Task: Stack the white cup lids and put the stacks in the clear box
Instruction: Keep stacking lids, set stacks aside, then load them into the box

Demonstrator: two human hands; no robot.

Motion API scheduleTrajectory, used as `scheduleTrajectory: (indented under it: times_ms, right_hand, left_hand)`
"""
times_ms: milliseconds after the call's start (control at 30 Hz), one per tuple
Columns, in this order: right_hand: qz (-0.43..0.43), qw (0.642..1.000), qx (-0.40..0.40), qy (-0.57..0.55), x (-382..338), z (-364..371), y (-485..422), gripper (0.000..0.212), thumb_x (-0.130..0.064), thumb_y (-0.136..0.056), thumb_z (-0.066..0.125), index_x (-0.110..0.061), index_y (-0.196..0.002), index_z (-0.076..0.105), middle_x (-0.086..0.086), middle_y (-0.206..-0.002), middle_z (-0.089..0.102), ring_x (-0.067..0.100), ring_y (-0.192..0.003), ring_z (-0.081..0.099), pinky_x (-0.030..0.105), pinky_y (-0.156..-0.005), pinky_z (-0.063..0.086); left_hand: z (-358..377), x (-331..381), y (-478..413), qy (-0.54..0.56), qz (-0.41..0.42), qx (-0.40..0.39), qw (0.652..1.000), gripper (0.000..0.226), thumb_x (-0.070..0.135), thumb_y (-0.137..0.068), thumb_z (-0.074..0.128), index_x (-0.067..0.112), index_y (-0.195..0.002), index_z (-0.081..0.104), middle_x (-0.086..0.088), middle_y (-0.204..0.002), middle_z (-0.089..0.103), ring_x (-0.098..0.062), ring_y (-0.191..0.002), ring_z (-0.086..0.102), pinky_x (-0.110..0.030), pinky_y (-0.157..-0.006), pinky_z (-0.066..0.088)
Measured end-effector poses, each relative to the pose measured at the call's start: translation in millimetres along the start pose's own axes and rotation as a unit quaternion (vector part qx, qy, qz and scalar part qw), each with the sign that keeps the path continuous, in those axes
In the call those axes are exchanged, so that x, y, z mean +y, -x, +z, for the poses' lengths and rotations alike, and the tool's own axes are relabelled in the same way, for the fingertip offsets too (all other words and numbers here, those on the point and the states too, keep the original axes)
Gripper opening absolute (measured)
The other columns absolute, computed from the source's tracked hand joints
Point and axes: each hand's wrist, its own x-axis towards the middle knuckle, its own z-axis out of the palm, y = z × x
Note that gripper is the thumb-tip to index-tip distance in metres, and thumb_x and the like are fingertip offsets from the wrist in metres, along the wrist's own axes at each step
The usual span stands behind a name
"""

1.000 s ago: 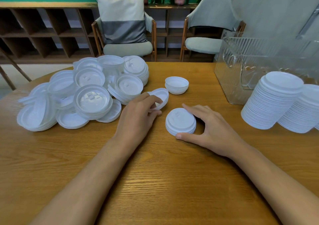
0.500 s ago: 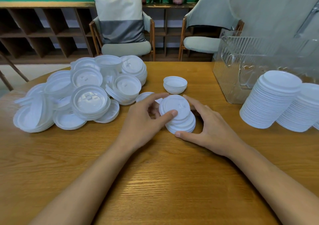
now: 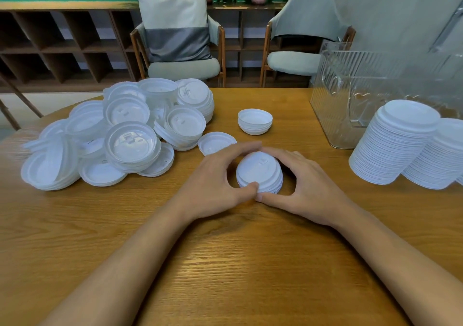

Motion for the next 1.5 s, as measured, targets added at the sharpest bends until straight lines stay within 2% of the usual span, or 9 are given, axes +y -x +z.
scheduleTrajectory:
  times_ms: [133, 267, 433, 567, 667, 1033, 1233, 1367, 1500]
  right_hand:
    - [0.019, 1.0, -0.002, -0.001, 0.3, -0.2, -0.3, 0.101, -0.063, -0.073, 0.084, -0.045, -0.159, 0.033, -0.035, -0.135, 0.047, -0.01, -0.13, 0.041, 0.01, -0.105, 0.029]
    - [0.01, 1.0, -0.01, 0.006, -0.1, 2.1, -0.9, 0.101, -0.067, -0.07, 0.084, -0.041, -0.157, 0.039, -0.028, -0.14, 0.051, -0.005, -0.131, 0.042, 0.008, -0.102, 0.029]
    - [0.011, 1.0, -0.009, 0.0, 0.3, 3.7, -1.2, 0.095, -0.069, -0.069, 0.083, -0.038, -0.151, 0.047, -0.025, -0.128, 0.055, 0.002, -0.124, 0.047, 0.019, -0.101, 0.038]
    - [0.006, 1.0, -0.003, -0.01, -4.1, 2.1, -0.4, 0.085, -0.07, -0.069, 0.08, -0.048, -0.144, 0.047, -0.031, -0.127, 0.054, -0.006, -0.124, 0.046, 0.025, -0.109, 0.036]
    - [0.017, 1.0, -0.007, -0.007, -4.4, 1.5, -0.3, 0.091, -0.072, -0.069, 0.08, -0.047, -0.148, 0.044, -0.031, -0.13, 0.052, -0.006, -0.127, 0.044, 0.03, -0.113, 0.035]
    - [0.027, 0.998, -0.046, 0.024, -1.7, -0.5, -0.9, 0.11, -0.075, -0.068, 0.078, -0.039, -0.161, 0.033, -0.029, -0.14, 0.042, -0.009, -0.13, 0.033, 0.002, -0.099, 0.025]
    - [0.034, 0.999, -0.033, 0.014, -4.5, 0.5, -0.3, 0.104, -0.075, -0.073, 0.073, -0.034, -0.161, 0.036, -0.026, -0.141, 0.048, -0.002, -0.133, 0.038, 0.016, -0.108, 0.03]
    - [0.037, 0.999, -0.031, 0.024, -5.8, -0.2, 0.2, 0.102, -0.072, -0.075, 0.075, -0.036, -0.161, 0.034, -0.029, -0.14, 0.045, -0.006, -0.133, 0.035, 0.01, -0.104, 0.026]
    - [0.038, 0.999, -0.025, 0.02, -4.4, -1.7, 1.8, 0.099, -0.069, -0.076, 0.077, -0.041, -0.16, 0.033, -0.04, -0.132, 0.04, -0.013, -0.13, 0.031, 0.004, -0.102, 0.022]
  left_hand:
    - [0.7, -1.0, -0.3, -0.018, -0.011, 0.053, 0.998, 0.072, 0.039, -0.076, 0.091, 0.034, -0.141, 0.062, 0.018, -0.116, 0.068, 0.001, -0.113, 0.062, -0.018, -0.095, 0.051]
    - [10.2, -1.4, -1.9, -0.071, -0.025, 0.117, 0.99, 0.059, 0.069, -0.064, 0.087, 0.033, -0.109, 0.072, 0.013, -0.094, 0.061, -0.006, -0.089, 0.061, -0.017, -0.072, 0.046]
    - [18.0, -3.0, -4.2, -0.086, -0.036, 0.116, 0.989, 0.067, 0.08, -0.058, 0.083, 0.031, -0.102, 0.068, 0.015, -0.095, 0.061, -0.004, -0.091, 0.061, -0.021, -0.074, 0.049]
    - [8.7, -2.3, 0.7, -0.038, -0.033, 0.066, 0.997, 0.067, 0.065, -0.069, 0.082, 0.035, -0.128, 0.068, 0.023, -0.115, 0.067, 0.003, -0.111, 0.061, -0.026, -0.094, 0.053]
    - [5.8, -0.7, 1.0, -0.031, -0.038, 0.078, 0.996, 0.056, 0.049, -0.072, 0.09, 0.035, -0.123, 0.072, 0.023, -0.108, 0.07, 0.0, -0.103, 0.064, -0.029, -0.086, 0.055]
    - [9.8, -1.5, -0.2, -0.055, -0.039, 0.087, 0.994, 0.063, 0.06, -0.063, 0.093, 0.03, -0.115, 0.074, 0.026, -0.094, 0.063, 0.003, -0.092, 0.061, -0.012, -0.074, 0.045]
    - [4.6, -7.0, 0.9, -0.086, 0.003, 0.07, 0.994, 0.065, 0.076, -0.077, 0.073, 0.03, -0.122, 0.075, 0.019, -0.105, 0.065, -0.002, -0.103, 0.062, -0.025, -0.089, 0.051]
    - [-5.2, -13.5, -1.3, -0.154, 0.039, 0.17, 0.973, 0.03, 0.039, -0.099, 0.071, 0.022, -0.123, 0.073, 0.008, -0.116, 0.071, -0.009, -0.111, 0.062, -0.023, -0.092, 0.048]
    - [-7.0, -20.9, -4.6, -0.245, 0.0, 0.13, 0.961, 0.038, 0.015, -0.096, 0.073, 0.019, -0.133, 0.07, -0.001, -0.118, 0.076, -0.023, -0.115, 0.067, -0.041, -0.09, 0.055]
